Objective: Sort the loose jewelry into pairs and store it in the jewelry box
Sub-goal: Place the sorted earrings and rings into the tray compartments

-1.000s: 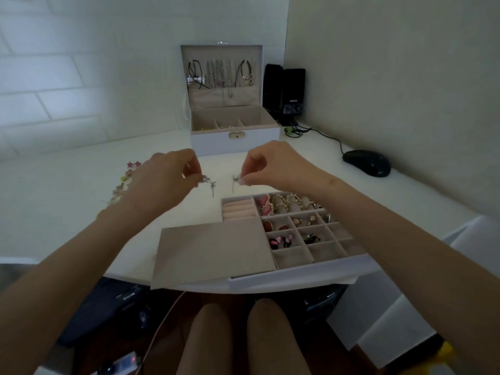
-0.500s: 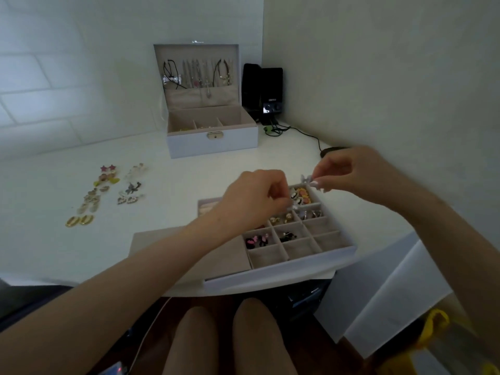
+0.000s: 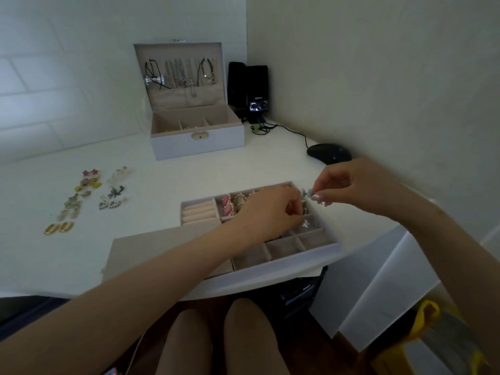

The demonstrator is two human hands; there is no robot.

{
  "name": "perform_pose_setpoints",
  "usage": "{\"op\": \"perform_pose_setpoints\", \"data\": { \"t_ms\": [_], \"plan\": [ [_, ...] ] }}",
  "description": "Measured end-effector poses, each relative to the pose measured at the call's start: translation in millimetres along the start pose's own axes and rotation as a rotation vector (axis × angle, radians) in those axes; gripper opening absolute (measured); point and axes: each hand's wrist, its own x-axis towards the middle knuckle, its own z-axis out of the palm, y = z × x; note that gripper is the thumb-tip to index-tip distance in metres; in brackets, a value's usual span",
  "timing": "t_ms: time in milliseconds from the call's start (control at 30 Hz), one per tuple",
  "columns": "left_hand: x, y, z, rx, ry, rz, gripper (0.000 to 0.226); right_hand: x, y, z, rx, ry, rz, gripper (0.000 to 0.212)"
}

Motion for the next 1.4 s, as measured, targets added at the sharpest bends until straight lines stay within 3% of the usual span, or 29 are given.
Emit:
{"op": "perform_pose_setpoints", "data": {
  "t_ms": [133,300,533,767,967,1133,1267,1400],
  "plan": [
    [-2,1,3,0.100,-0.053,0.023,0.009,-2,1,4,0.016,-0.055,-0.014,0.012],
    [-3,0,-2,0.201,0.016,0.046,0.015,-4,2,7,-0.004,-0.106,-0.039,0.015],
    [-6,-18,-15,0.169,0.093,-0.074,0.007,-2,7,10,-0.151,-0.193,-0.077,0.013],
    [-9,-21,-16,0.166,0.065,-0.079,0.009,1,7,21,-0.273,-0.223,-0.084,0.022],
    [-10,-22,-17,0.154,0.038,-0.066,0.011,4,8,28,-0.343,-0.207,-0.091,0.013],
    [-16,-19,-22,0.109,0.008,0.023,0.012,5,6,18,-0.160,0.009,0.049,0.009],
    [-32,-11,-20,0.149,-0.064,0.184,0.019,9,12,26,-0.217,-0.123,0.262,0.020],
    [-40,-15,-8,0.303,-0.075,0.283,0.032,18,17,40,-0.276,-0.094,0.305,0.030]
  ]
}}
